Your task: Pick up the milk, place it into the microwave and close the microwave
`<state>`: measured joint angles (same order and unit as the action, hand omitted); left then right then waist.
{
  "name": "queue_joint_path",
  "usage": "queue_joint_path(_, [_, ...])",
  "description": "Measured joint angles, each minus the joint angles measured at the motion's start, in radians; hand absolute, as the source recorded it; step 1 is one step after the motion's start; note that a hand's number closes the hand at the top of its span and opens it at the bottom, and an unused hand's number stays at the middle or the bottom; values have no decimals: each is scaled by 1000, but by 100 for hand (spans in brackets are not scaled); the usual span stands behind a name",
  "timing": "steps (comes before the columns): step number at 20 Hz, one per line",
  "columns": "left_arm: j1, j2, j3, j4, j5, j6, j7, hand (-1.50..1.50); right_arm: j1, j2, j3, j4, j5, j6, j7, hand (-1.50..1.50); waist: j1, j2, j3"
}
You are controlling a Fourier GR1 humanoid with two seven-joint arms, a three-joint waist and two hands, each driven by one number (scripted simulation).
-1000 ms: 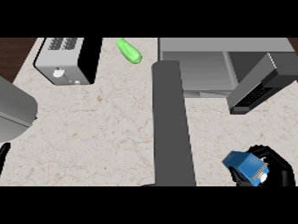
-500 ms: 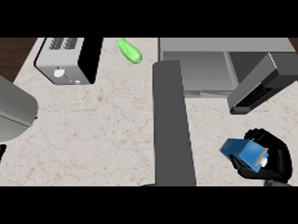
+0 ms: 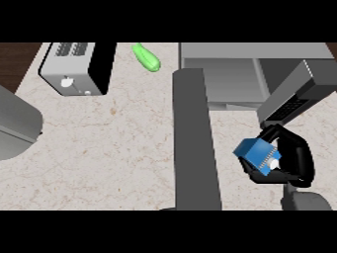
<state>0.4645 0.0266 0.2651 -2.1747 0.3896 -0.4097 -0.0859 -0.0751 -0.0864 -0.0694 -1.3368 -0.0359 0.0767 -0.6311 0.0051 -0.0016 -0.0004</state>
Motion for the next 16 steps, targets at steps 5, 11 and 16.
queue_joint_path(5, [1,11,35,9,26,-22,9,-150,-128,14,11,27,64,-96,111,150,3,1,0])
queue_joint_path(11, [-59,0,38,66,-17,-14,-9,-150,-369,7,-34,258,101,-162,160,150,10,4,0])
queue_joint_path(16, [-60,18,67,86,11,-46,-10,-150,-539,6,-70,492,116,-191,111,150,17,6,1])
